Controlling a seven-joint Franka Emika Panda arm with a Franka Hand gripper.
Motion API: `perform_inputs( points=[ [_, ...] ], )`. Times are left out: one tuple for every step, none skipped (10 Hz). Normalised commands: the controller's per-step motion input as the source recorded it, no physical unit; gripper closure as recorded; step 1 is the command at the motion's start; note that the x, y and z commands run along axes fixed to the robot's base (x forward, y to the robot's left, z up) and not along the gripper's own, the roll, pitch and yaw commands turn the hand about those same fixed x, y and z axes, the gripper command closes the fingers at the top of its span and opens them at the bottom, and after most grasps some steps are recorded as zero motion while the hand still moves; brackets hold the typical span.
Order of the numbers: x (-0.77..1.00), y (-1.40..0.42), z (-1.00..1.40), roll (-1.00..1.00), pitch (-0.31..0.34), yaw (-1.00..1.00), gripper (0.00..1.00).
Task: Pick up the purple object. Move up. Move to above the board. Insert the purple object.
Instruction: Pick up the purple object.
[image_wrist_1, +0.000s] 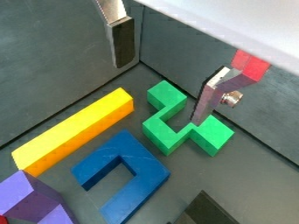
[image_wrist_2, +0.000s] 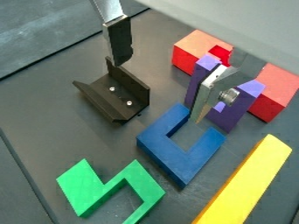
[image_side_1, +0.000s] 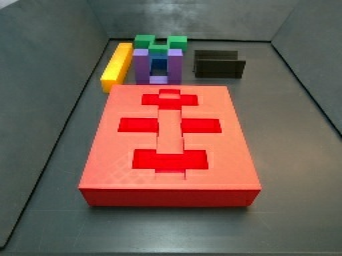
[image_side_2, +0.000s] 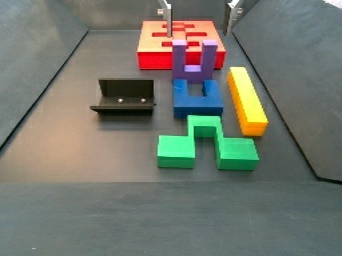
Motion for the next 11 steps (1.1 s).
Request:
perform_inputs(
  points=[
    [-0.02,0.0,-0.06,0.01,0.0,0.0,0.0],
    [0.0,-0.01,0.0,-0.01,-0.004,0.0,0.0],
    [0.0,-0.25,-0.08,0.05,0.0,-0.24,0.0],
    [0.28,-0.35,-0.23,0.01,0.0,-0.24,0.0],
    [0.45,-0.36,-0.27,0.0,0.0,-0.29,0.0],
    [0.51,-0.36,-0.27,0.0,-0.023,-0.27,0.0],
    [0.53,-0.45,-0.27,0.01,-0.016,-0.12,0.0],
    [0.41,-0.63,-0.25,0.09,0.0,0.0,0.0],
    [0.26,-0.71,-0.23,0.16,0.009,0.04,0.0],
    [0.24,-0.73,-0.19,0.18,0.026,0.11,0.0],
    [0.18,-0.74,-0.21,0.13,0.0,0.17,0.0]
  ],
)
